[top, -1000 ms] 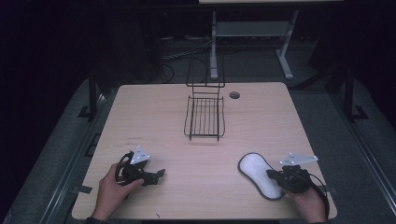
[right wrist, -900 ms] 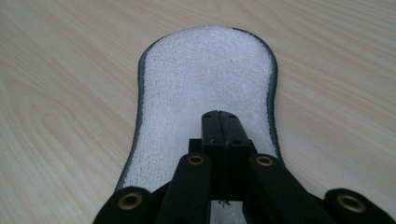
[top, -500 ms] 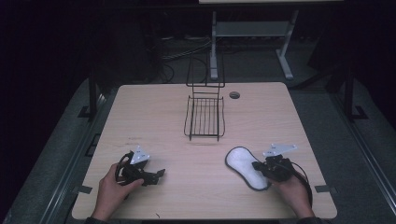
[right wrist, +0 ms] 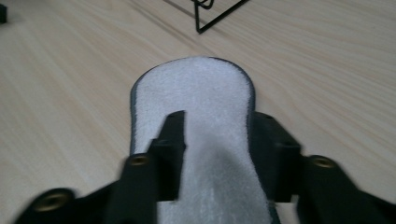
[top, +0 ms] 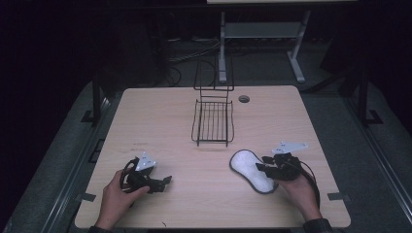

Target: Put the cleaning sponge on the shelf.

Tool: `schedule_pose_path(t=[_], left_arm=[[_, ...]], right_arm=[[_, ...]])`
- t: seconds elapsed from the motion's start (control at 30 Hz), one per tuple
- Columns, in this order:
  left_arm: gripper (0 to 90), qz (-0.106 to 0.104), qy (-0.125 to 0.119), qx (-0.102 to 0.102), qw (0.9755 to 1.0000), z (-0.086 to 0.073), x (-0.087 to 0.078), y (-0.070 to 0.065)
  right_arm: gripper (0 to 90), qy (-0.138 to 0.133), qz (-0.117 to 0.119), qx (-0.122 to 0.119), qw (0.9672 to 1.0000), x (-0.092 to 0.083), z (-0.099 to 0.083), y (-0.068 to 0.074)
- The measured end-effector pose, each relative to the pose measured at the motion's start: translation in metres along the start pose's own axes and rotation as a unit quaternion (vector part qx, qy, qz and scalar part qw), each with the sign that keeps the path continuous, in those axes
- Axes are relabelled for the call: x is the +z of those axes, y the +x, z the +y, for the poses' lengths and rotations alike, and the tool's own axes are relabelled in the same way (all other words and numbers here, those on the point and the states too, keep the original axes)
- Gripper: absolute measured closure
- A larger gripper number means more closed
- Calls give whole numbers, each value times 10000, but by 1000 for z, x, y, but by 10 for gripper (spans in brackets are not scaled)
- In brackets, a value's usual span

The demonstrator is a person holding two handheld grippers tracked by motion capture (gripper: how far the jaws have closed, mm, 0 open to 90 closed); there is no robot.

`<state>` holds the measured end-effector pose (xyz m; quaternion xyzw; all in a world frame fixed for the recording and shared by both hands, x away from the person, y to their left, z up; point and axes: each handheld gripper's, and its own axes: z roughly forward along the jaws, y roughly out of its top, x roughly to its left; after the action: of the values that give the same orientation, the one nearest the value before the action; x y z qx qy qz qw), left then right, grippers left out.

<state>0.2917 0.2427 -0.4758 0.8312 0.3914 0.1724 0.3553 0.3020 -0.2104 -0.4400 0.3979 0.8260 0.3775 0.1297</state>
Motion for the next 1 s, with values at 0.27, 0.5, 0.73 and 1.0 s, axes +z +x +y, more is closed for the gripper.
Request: schedule_pose_path(t=[0.27, 0.5, 0.73, 1.0], left_arm=[[126, 0, -2, -2, 10000, 0, 0, 0], [126, 0, 0, -1, 10000, 0, 0, 0], [126, -10, -3, 11, 10000, 0, 0, 0], [126, -13, -2, 14, 10000, 0, 0, 0]], right_arm=[[182, 92, -14, 328, 9994, 11, 3, -5], [137, 298, 53, 263, 9992, 27, 4, -2], [131, 439, 102, 191, 9988, 32, 3, 3], [105, 597, 81, 55, 9982, 37, 1, 6]])
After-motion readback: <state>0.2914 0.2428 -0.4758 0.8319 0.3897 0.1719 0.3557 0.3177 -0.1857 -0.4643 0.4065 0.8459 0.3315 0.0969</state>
